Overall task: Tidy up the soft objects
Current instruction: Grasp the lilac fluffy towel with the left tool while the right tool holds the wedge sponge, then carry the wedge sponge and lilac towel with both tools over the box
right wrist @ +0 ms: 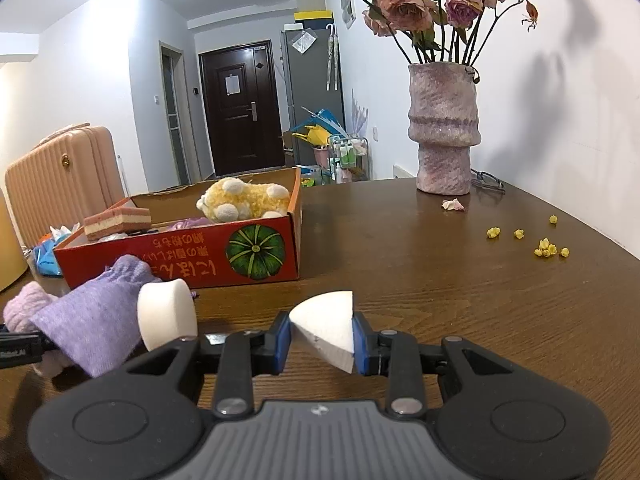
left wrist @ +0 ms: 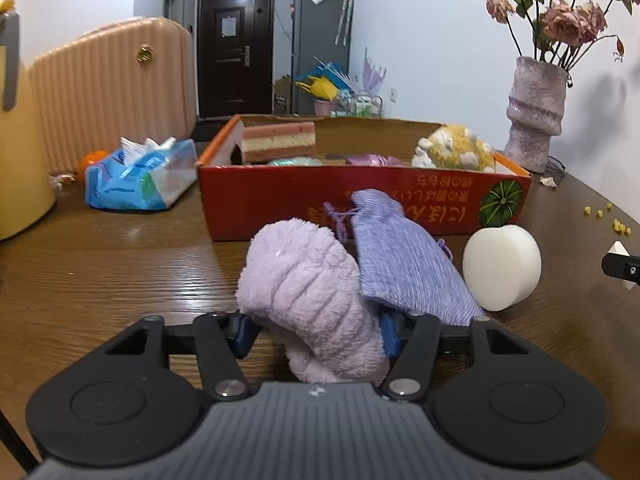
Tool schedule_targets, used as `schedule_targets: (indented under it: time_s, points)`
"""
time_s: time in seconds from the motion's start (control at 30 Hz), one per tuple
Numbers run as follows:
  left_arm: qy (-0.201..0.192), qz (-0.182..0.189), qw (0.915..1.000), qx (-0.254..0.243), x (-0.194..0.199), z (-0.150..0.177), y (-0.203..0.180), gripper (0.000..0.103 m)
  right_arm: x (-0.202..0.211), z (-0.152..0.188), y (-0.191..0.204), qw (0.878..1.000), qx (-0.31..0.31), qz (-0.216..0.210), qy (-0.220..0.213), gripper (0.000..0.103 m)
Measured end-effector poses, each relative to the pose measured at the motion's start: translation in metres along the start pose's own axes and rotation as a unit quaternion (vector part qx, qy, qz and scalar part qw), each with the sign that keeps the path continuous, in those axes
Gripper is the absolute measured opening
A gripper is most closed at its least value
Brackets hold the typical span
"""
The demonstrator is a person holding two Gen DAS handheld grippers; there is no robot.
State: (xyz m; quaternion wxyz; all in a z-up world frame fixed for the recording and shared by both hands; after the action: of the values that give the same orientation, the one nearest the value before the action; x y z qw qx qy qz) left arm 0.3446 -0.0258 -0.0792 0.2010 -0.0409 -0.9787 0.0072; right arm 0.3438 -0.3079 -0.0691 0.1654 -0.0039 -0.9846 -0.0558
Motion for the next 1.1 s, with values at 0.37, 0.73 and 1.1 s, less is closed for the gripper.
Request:
schedule_targets:
  time_s: [0.37,0.73,1.1]
  points:
    - [-0.054,-0.033,0.9980,0.006,0.031,-0.013,0.017,0.049,0.002,-0.001,0.000,1.000,-0.001,-0.001,-0.004,0.031]
    - [-0.110,-0.064,0.9918,0.008,0.059,-0.027,0.029,0.049,0.004,-0.004,0.000,1.000,-0.003,-0.003,-0.012,0.031]
    - [-0.142,-0.081,0.9864,0.010,0.072,-0.036,0.033,0.049,0.013,-0.011,0.018,0.997,0.027,-0.025,-0.063,0.031]
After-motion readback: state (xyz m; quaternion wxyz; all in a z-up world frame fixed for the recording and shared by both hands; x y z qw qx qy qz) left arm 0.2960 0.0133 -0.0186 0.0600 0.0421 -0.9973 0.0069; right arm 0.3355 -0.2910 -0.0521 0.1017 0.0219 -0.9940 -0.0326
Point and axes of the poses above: each gripper's, at about its wrist camera, not at the fingertips, and x roughly against the way its jaws point, y to its left, z to its underside, the point moved 8 cm from there along -x, roughly the way its jaws point, and after that the axes turned 10 degrees about -y, right-handed, at the moved point
